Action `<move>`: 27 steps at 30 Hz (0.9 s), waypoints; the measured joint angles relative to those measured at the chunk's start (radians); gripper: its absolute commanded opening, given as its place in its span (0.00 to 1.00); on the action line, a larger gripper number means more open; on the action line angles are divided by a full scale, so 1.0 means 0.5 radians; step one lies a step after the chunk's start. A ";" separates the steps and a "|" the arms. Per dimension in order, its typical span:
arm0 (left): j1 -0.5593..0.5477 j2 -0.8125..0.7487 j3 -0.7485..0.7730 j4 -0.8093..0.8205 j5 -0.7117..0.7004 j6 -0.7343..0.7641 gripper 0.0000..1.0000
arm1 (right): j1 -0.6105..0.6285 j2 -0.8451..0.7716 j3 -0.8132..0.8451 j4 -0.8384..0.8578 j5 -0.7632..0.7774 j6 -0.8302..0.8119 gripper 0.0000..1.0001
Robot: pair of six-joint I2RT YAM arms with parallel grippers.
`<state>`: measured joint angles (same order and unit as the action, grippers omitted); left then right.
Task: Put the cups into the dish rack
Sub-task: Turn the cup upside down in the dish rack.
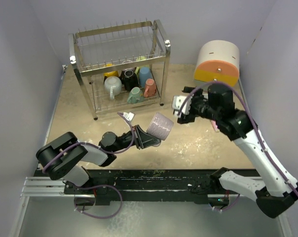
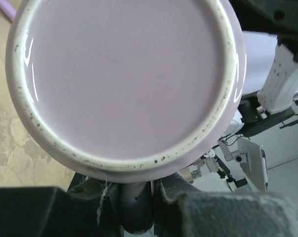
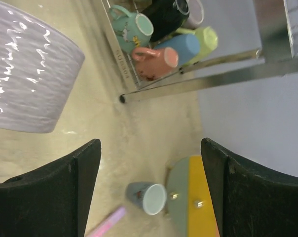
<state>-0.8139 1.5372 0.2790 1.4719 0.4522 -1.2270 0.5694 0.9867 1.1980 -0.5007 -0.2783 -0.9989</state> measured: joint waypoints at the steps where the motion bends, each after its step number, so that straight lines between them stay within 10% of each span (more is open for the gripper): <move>1: 0.000 -0.032 -0.015 0.001 -0.007 0.033 0.00 | -0.043 0.060 0.084 -0.092 -0.021 0.095 0.82; 10: 0.065 -0.475 -0.097 -0.289 -0.037 0.320 0.00 | -0.465 0.826 0.963 -0.838 -0.385 0.502 0.75; 20: 0.084 -1.373 0.239 -1.809 -0.132 0.946 0.00 | -0.622 0.681 0.214 -0.565 -0.935 0.686 0.77; 27: 0.139 -1.419 0.929 -2.680 -0.232 1.410 0.00 | -0.701 0.700 -0.053 -0.371 -1.235 0.628 0.77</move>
<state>-0.7444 0.8276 0.7433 0.1318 0.3363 -0.5220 0.2188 1.3369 1.1717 -0.6861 -0.8959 -0.6849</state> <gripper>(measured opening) 0.242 0.767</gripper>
